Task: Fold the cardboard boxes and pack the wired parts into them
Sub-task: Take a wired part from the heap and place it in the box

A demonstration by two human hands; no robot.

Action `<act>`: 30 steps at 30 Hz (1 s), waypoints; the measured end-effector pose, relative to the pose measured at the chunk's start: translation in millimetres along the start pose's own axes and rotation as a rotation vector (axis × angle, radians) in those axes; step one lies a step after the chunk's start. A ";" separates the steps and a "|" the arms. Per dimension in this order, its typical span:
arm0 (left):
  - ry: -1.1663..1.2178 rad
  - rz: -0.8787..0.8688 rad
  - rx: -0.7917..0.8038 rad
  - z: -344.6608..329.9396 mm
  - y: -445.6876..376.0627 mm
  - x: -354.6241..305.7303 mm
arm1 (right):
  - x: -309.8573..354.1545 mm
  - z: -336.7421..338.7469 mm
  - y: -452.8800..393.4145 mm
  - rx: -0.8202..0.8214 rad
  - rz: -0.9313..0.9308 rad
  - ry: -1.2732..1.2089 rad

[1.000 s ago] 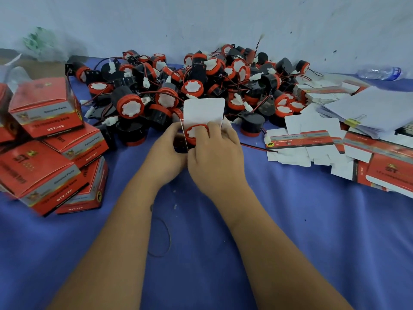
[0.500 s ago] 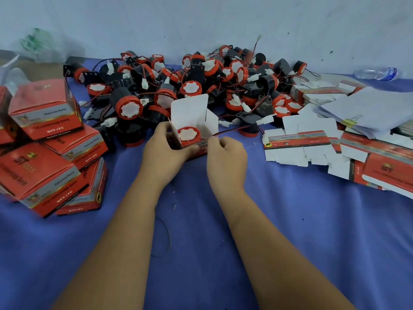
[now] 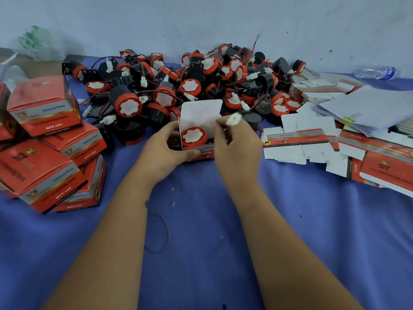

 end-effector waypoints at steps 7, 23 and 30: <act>-0.024 0.021 -0.011 -3.2 -1.0 1.7 | 2.7 -5.5 0.0 0.010 0.206 0.329; -0.036 0.183 -0.176 -16.4 1.8 -5.8 | -3.9 8.7 -3.6 -0.130 -0.103 -0.165; 0.006 0.198 -0.191 -15.4 0.1 -3.8 | -5.2 -10.5 -0.1 0.187 -0.065 0.087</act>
Point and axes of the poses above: each hand's wrist, its own y-axis away from the middle knuckle, its own z-axis out of the back of the hand, x = y × z, the point moved 5 cm from there along -y, towards the middle knuckle, and after that the axes turned 9 degrees about -y, right-handed, at the moved point
